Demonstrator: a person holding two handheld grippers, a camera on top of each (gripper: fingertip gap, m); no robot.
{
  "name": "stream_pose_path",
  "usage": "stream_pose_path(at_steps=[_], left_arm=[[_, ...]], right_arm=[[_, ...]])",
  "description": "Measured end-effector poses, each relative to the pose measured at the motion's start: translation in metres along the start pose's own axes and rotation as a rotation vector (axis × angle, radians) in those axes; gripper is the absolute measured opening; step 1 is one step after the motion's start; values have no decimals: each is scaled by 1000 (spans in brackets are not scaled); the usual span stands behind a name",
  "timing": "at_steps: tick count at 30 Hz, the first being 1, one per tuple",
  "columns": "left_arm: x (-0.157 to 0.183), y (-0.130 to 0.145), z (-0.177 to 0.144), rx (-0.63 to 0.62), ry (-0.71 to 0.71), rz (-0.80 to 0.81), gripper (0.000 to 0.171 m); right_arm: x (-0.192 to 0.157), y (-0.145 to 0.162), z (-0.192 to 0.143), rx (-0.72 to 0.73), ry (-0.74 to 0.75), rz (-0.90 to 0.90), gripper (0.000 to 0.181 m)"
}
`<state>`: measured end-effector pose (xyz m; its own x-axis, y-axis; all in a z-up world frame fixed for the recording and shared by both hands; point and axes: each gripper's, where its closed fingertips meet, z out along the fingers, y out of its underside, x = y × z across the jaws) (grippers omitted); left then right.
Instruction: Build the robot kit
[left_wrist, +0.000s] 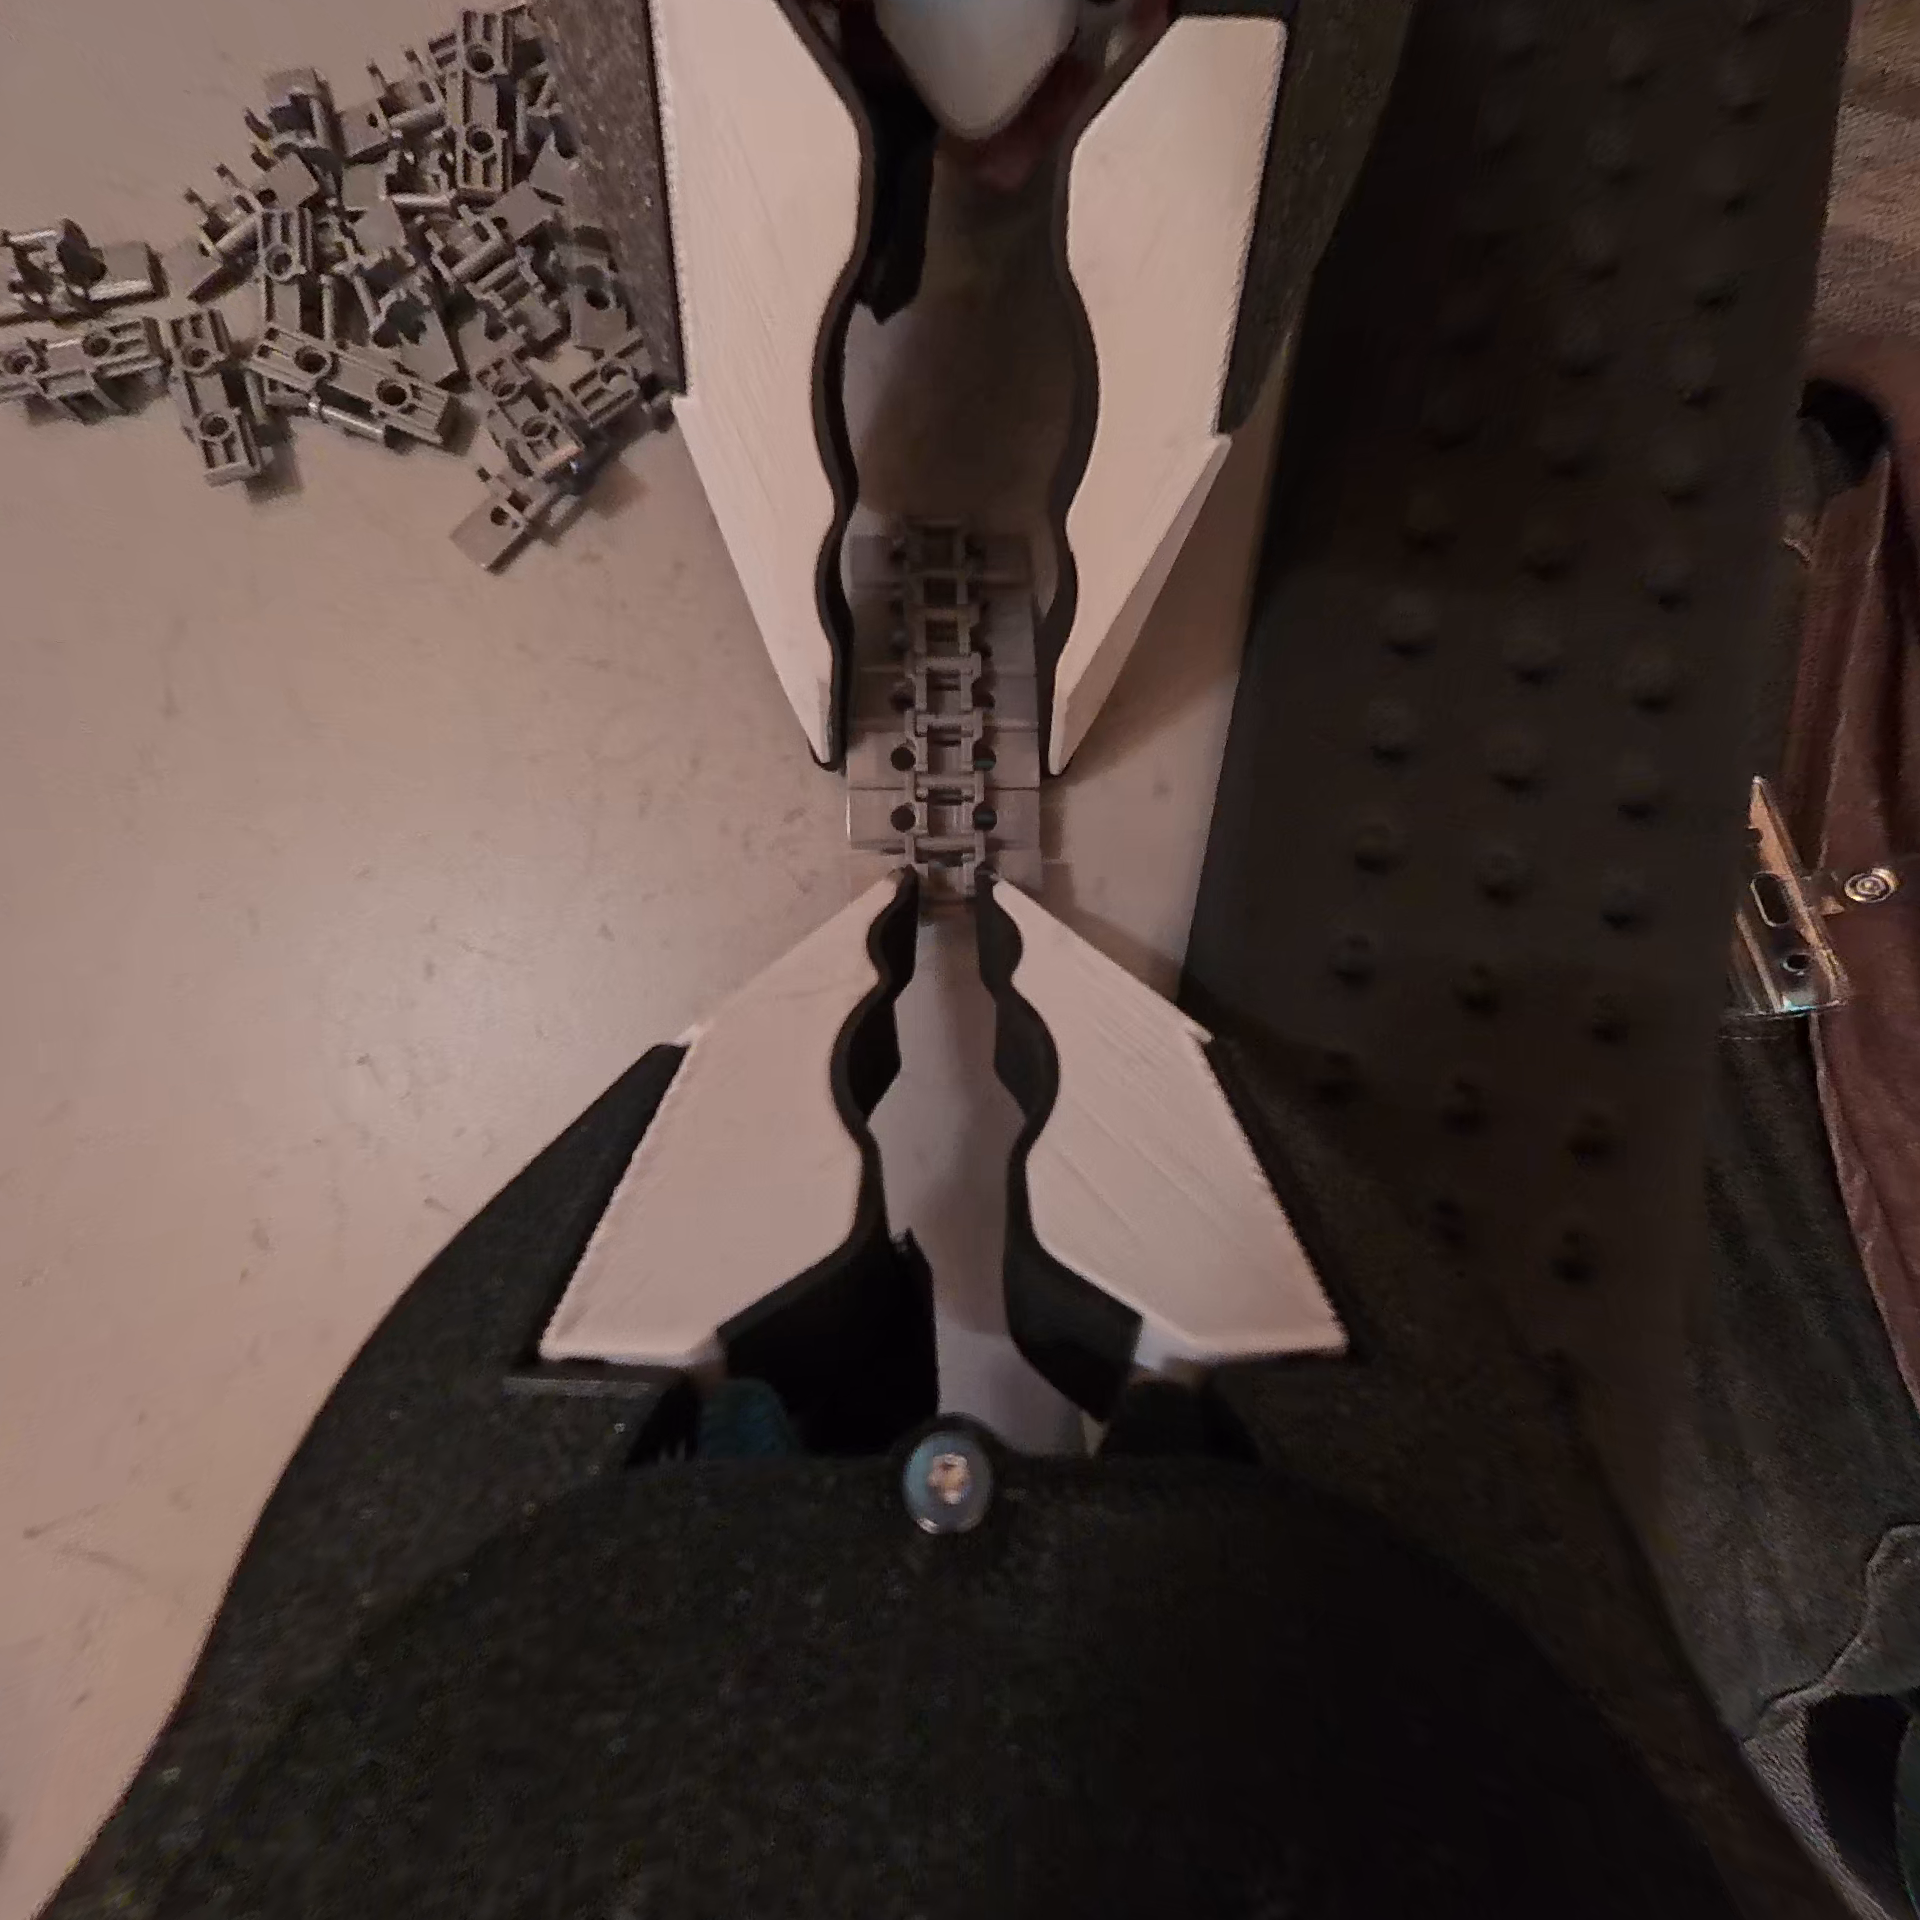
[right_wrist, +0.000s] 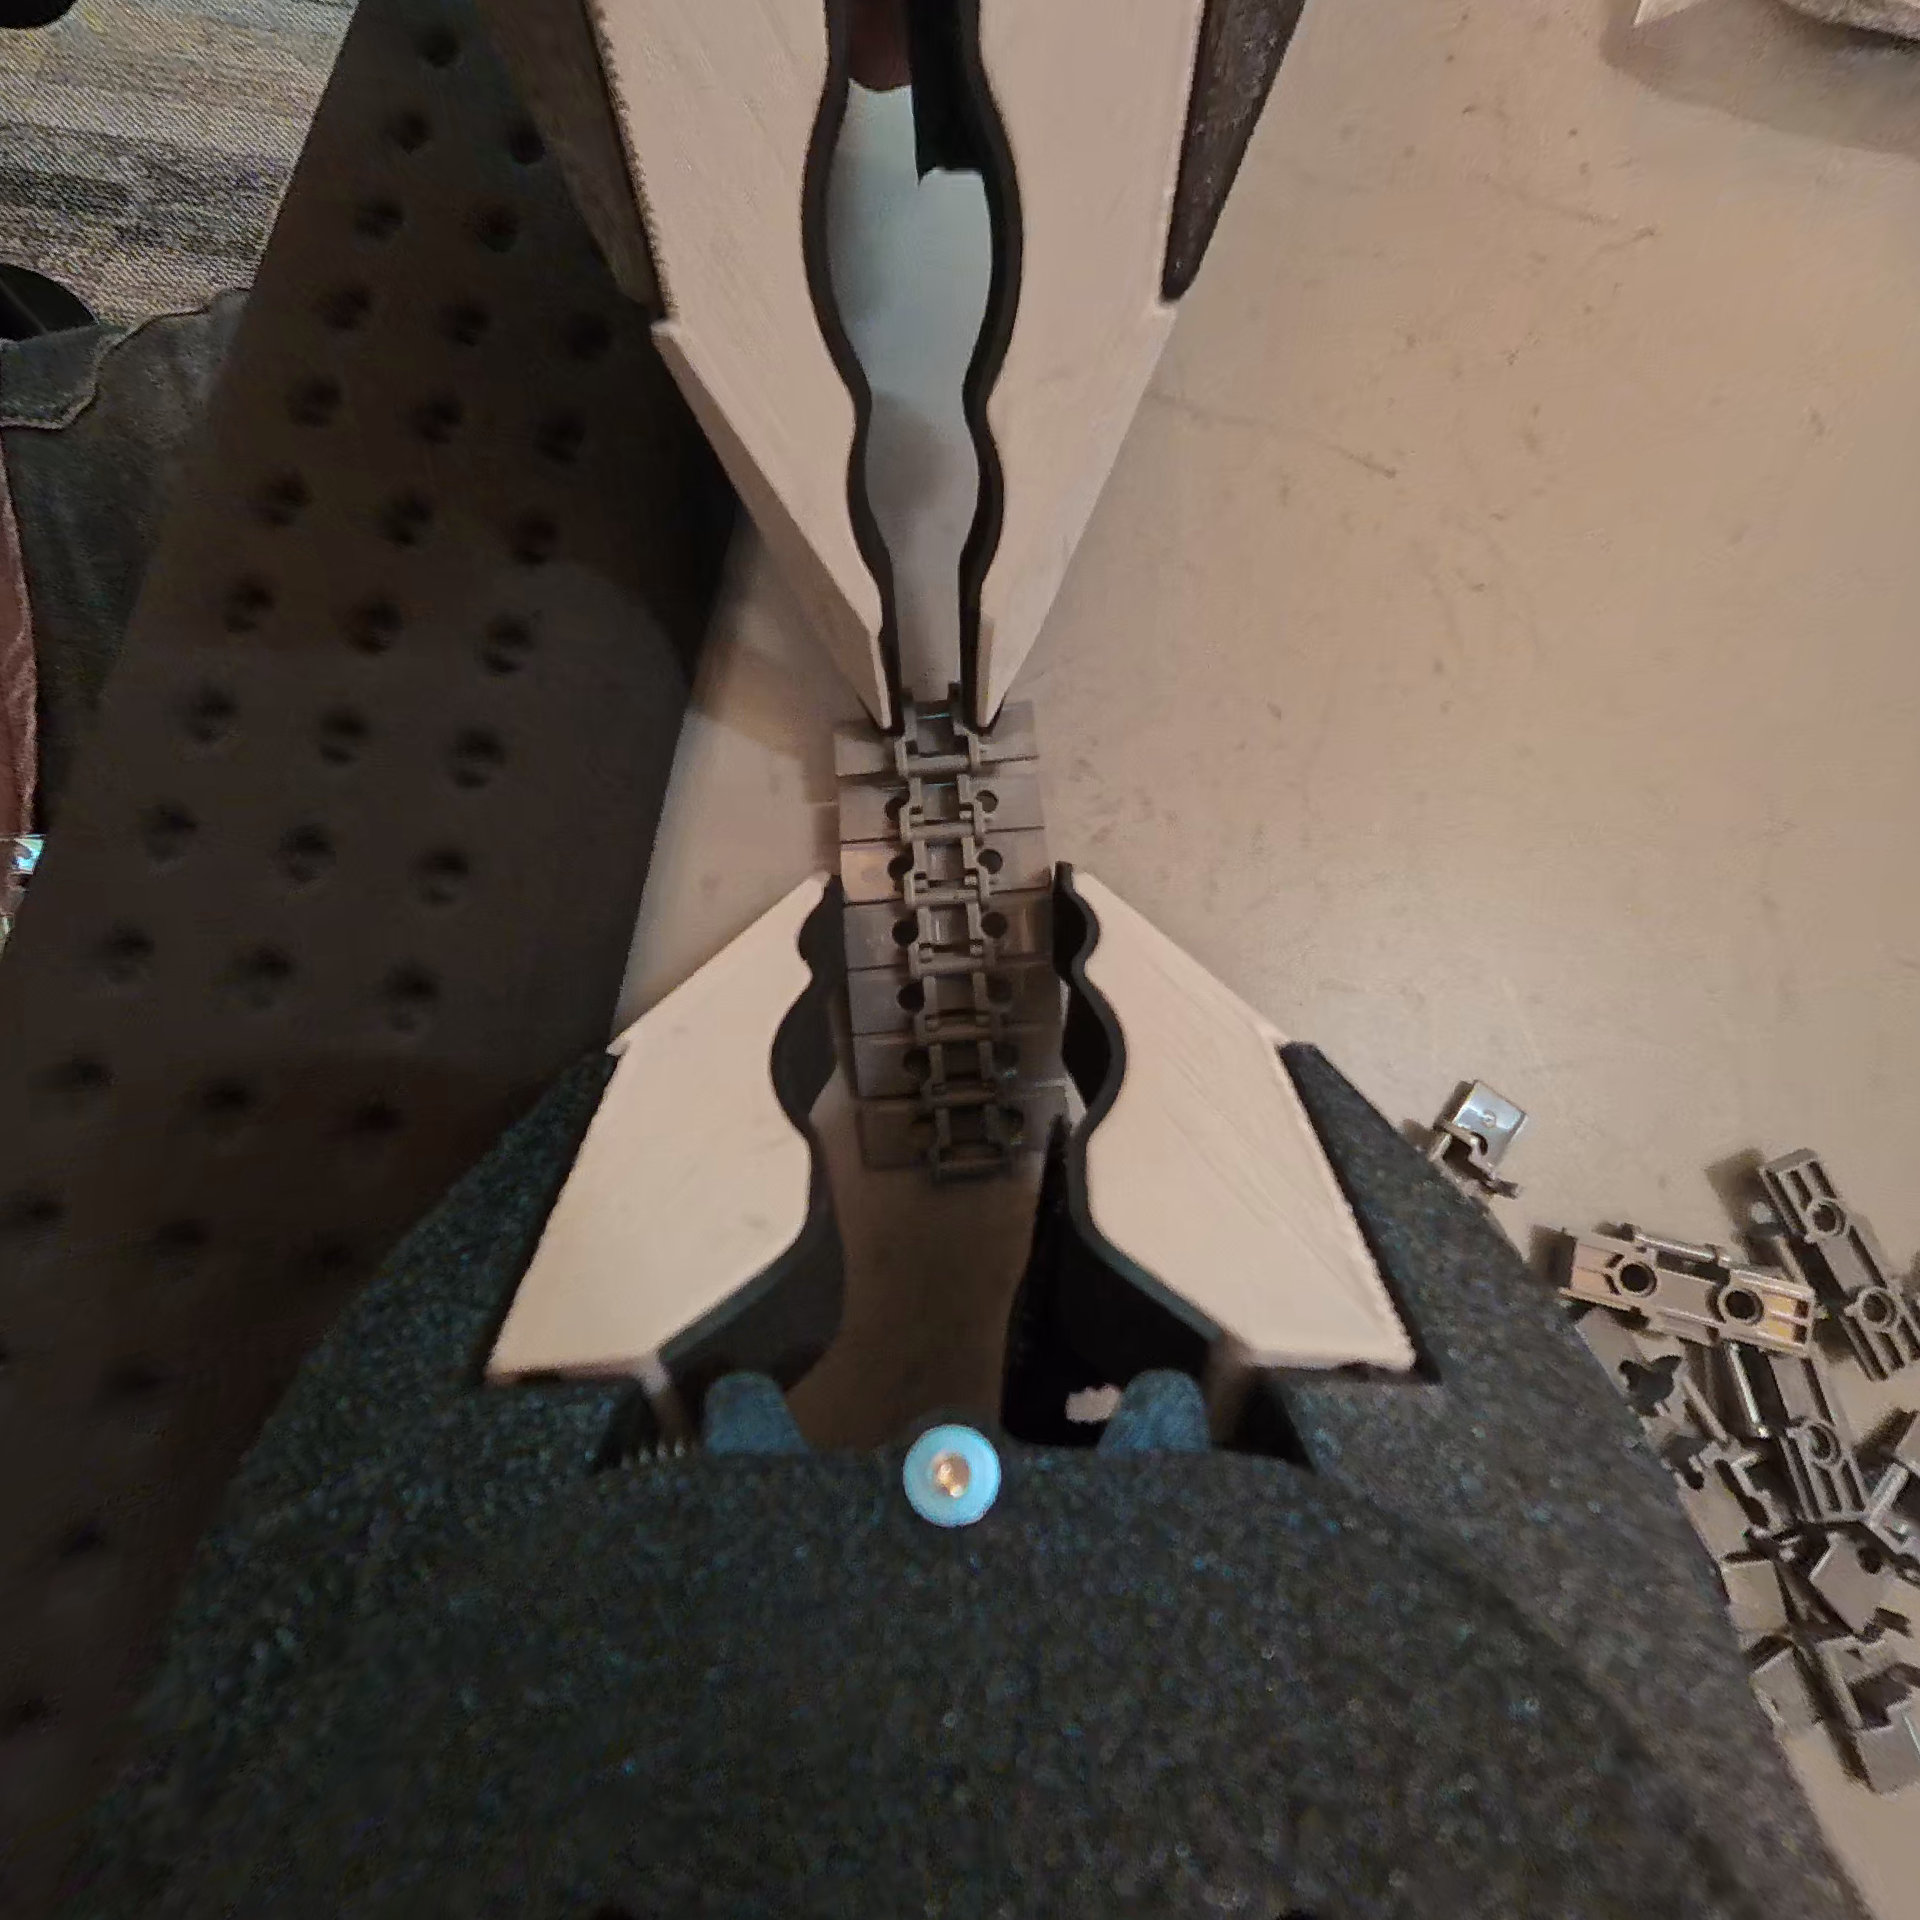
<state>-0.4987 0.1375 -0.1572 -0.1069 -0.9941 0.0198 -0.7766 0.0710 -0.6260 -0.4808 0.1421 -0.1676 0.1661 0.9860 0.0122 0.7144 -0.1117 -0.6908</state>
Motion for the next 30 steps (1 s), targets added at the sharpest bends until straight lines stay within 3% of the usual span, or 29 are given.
stream_pose_path(at_steps=[13, 18, 23, 30], left_arm=[[1, 3, 9, 5, 19, -28, 11], [1, 3, 9, 14, 23, -41, 11], [1, 2, 11, 14, 18, -37, 11], [1, 1, 11, 28, 21, -53, 11]], right_arm=[[3, 2, -5, 9, 3, 16, 48], [4, -10, -14, 100, -34, 69, 28], [2, -18, -4, 96, 13, -14, 0], [-5, -15, 6, 40, -3, -19, 0]])
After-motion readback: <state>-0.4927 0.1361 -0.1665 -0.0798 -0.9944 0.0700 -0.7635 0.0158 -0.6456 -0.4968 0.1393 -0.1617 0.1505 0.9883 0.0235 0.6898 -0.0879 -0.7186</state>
